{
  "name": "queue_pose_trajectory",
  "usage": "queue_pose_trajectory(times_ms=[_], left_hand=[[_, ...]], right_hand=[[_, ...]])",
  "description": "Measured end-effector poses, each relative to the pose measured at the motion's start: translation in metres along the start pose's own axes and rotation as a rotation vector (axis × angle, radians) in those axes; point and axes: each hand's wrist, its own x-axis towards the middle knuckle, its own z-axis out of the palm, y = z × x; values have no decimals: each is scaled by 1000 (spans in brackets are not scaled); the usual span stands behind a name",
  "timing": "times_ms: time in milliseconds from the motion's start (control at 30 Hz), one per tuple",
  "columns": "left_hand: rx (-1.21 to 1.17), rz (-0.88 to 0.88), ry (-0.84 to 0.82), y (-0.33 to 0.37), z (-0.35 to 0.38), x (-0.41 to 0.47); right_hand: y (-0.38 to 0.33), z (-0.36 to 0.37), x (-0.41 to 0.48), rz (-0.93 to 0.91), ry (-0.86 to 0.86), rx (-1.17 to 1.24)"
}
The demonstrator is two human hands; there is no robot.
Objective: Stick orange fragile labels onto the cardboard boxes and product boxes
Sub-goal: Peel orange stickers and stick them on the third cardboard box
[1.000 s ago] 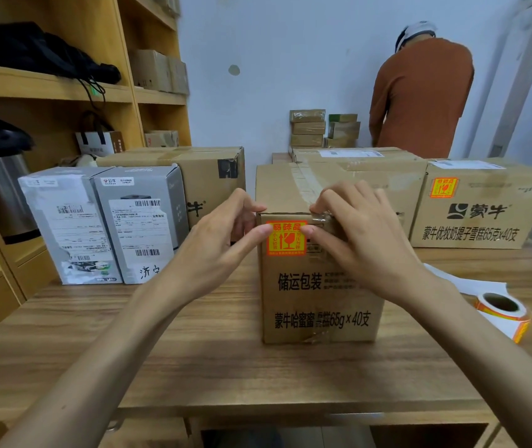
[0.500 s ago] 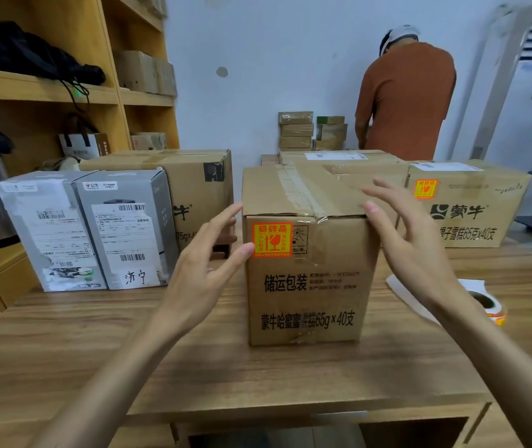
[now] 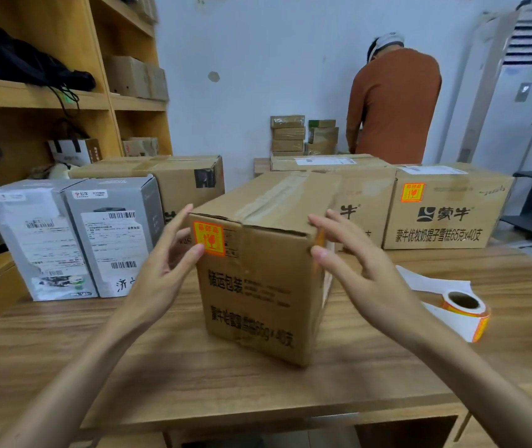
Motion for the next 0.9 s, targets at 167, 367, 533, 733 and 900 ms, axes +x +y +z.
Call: queue_pose_trajectory(times_ms=[167, 367, 533, 733, 900], left_hand=[[123, 0, 288, -2, -3, 5], [285, 19, 324, 5, 26, -37], [408, -81, 246, 9, 57, -60], [404, -131, 186, 10, 63, -59], [315, -127, 161, 3, 43, -54]], right_hand=[[-10, 7, 5, -42, -43, -8], [46, -31, 74, 236, 229, 101], [85, -40, 113, 499, 136, 236], [94, -27, 118, 525, 67, 392], [99, -37, 95, 472, 140, 340]])
